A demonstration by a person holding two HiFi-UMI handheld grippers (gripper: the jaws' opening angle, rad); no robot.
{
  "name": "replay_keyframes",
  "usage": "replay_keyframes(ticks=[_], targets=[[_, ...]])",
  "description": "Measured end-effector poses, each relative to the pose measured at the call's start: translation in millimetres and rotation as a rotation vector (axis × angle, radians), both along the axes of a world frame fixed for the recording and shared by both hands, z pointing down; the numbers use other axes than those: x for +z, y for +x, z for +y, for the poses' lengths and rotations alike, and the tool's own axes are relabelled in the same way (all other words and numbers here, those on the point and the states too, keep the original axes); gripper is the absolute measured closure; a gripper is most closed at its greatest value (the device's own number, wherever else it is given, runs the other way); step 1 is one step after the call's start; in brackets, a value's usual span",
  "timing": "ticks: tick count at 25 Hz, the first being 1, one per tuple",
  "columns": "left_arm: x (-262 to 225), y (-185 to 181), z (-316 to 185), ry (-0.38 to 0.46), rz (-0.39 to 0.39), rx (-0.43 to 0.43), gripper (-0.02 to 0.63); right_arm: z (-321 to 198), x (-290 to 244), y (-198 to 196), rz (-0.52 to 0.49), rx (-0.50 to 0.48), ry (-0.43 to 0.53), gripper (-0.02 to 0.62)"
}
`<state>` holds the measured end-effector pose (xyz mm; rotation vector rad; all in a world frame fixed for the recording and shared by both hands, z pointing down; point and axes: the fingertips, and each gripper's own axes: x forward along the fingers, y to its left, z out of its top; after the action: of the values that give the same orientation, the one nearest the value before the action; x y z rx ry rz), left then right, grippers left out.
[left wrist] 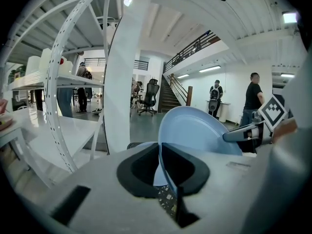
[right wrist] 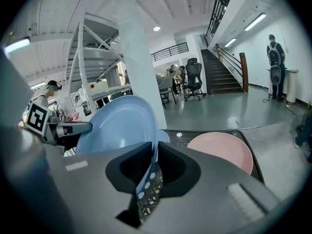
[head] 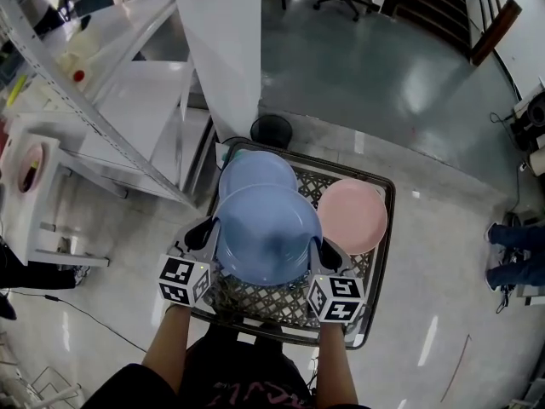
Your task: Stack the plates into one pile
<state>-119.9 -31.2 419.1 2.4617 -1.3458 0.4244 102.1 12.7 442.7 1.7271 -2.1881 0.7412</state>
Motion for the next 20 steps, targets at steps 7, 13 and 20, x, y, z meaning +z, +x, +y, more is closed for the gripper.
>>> replay_keyframes(ticks=[7,13,20], targets=[[30,-16,-37,-0.043,-0.006,-0.014,0.590,-38,28,-16,0.005,-0.022,-0.048,0.545],[56,-27,-70,-0.079,-0.017,-0.015,0.589,-73,52,-26,0.008,-0.027,-0.085,0.545],[90,-33,-110,-0.112,-0.029,-0.004,0.588,-109,82,-33,0.009,-0.017,-0.119,0.548]])
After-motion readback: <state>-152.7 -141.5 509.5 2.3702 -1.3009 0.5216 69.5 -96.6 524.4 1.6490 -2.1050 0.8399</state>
